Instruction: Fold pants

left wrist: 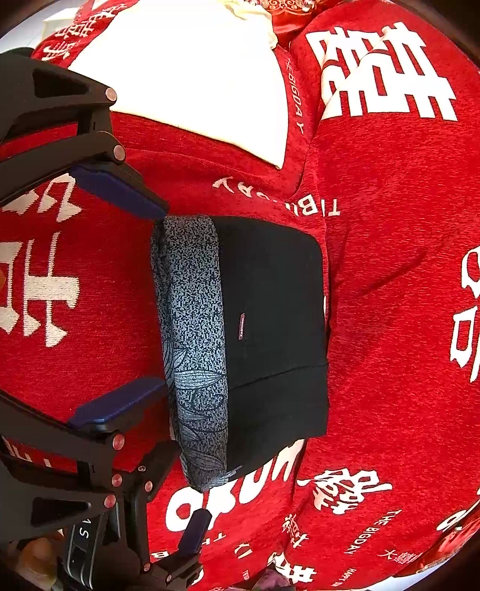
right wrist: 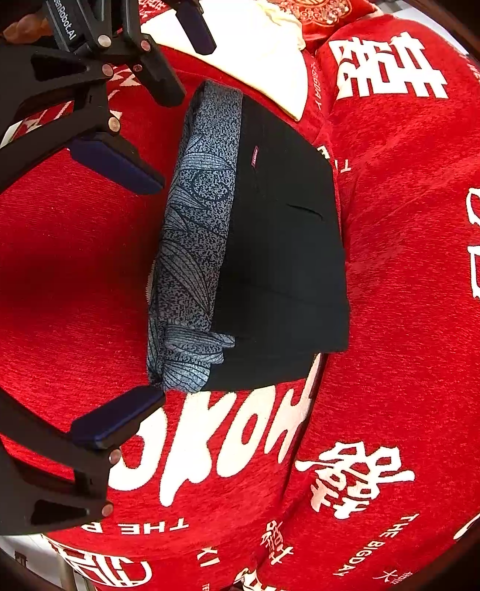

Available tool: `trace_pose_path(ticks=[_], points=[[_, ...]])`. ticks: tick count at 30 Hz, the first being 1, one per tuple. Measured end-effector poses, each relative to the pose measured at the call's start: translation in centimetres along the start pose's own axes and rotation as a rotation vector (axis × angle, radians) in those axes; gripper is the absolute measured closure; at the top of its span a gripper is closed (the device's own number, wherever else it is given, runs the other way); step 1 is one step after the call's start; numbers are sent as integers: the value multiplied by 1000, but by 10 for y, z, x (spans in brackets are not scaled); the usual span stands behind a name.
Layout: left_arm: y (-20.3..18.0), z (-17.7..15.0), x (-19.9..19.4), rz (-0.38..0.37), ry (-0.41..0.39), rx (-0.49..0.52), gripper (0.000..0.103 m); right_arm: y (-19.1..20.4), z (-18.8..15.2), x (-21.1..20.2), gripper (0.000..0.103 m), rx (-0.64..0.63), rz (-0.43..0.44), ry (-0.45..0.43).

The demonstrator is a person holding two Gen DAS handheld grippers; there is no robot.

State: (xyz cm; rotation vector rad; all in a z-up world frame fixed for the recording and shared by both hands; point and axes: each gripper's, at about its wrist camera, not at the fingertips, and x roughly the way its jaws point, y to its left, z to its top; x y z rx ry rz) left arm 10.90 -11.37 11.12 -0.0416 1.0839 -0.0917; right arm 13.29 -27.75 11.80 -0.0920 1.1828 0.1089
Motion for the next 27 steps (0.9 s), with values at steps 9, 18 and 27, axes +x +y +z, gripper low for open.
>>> trace_pose_path(ticks=[9, 18, 27], points=[[1, 1, 7, 5, 10, 1, 16, 0, 0, 4, 0, -2, 0, 4], [1, 2, 12, 12, 13, 3, 16, -1, 1, 9, 0, -5, 1, 8], [-1, 2, 12, 43, -5, 11, 16, -4, 4, 13, 0, -13, 8, 14]])
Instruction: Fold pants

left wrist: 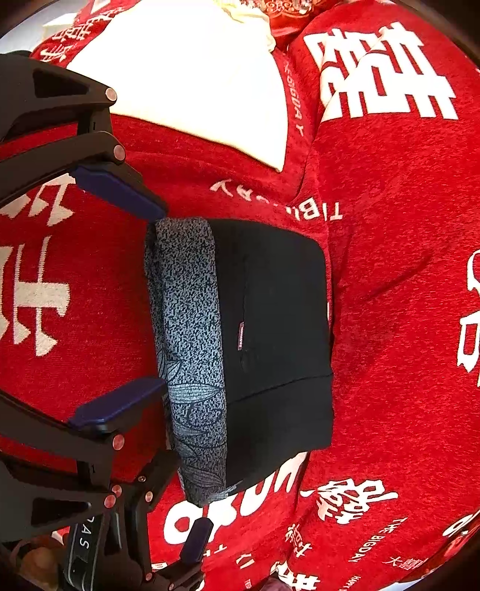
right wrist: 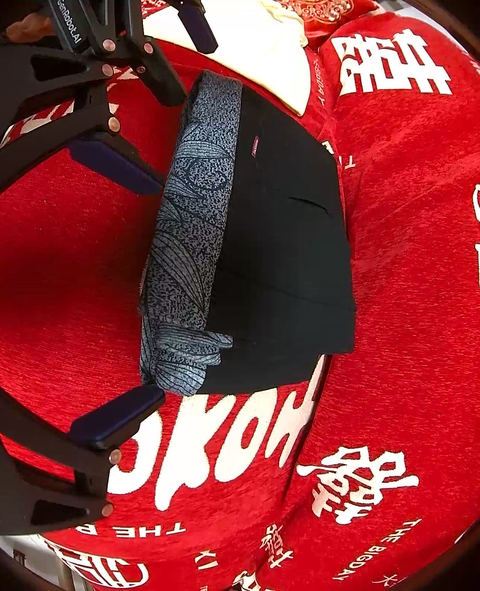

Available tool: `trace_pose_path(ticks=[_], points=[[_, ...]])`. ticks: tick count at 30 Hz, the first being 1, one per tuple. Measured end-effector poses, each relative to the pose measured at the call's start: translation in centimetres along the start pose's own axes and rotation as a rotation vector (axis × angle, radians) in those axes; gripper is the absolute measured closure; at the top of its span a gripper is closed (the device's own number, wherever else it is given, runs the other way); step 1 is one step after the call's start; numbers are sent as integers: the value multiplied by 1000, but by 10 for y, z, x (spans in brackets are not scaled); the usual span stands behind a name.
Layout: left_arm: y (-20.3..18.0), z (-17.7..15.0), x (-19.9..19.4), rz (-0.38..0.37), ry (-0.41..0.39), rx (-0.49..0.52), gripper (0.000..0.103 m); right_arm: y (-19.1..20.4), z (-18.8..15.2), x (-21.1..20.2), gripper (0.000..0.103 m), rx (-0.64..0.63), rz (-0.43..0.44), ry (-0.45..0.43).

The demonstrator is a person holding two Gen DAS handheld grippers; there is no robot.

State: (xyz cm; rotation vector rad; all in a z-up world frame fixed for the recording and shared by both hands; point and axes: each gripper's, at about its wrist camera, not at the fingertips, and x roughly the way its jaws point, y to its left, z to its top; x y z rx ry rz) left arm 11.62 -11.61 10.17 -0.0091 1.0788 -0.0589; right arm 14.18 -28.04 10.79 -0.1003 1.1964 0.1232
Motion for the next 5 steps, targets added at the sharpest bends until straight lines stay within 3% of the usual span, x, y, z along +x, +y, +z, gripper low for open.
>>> trace_pose_path(ticks=[5], points=[[-2, -3, -4, -13, -18, 5, 16, -1, 0, 0, 0, -6, 7, -2]])
